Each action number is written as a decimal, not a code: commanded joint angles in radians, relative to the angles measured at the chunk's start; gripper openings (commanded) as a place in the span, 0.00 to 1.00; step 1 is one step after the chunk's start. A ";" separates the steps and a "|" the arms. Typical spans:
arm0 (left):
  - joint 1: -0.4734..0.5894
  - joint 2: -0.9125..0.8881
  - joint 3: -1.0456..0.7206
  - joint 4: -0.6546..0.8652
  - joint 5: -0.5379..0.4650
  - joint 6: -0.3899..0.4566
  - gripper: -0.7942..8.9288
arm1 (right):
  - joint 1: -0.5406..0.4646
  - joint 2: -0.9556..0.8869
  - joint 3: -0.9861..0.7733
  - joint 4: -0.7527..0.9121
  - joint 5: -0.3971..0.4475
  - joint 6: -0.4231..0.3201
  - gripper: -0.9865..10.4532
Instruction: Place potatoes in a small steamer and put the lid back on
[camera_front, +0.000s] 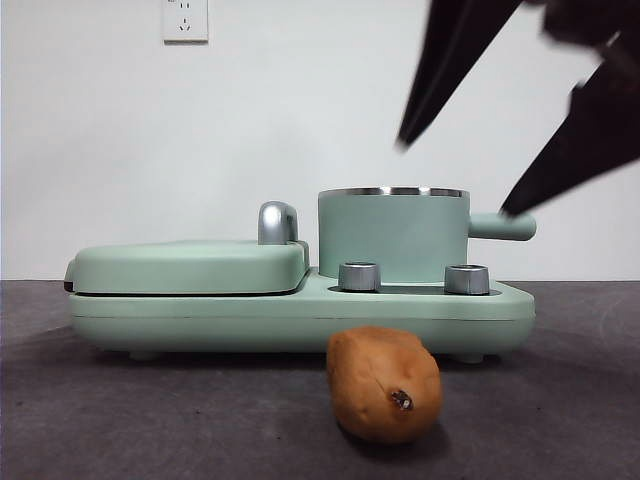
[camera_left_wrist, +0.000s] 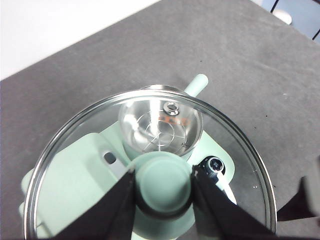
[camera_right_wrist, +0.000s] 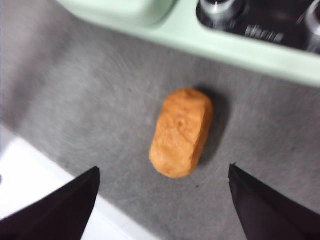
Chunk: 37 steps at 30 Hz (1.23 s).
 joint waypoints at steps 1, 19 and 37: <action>-0.002 -0.024 -0.021 0.019 0.005 0.002 0.10 | 0.046 0.096 0.017 0.024 0.034 0.044 0.45; 0.000 -0.295 -0.465 0.130 0.005 0.004 0.10 | 0.103 0.447 0.018 0.231 0.119 0.034 0.46; 0.010 -0.380 -0.504 0.101 0.005 0.019 0.10 | 0.075 0.463 0.249 0.038 0.124 -0.042 0.17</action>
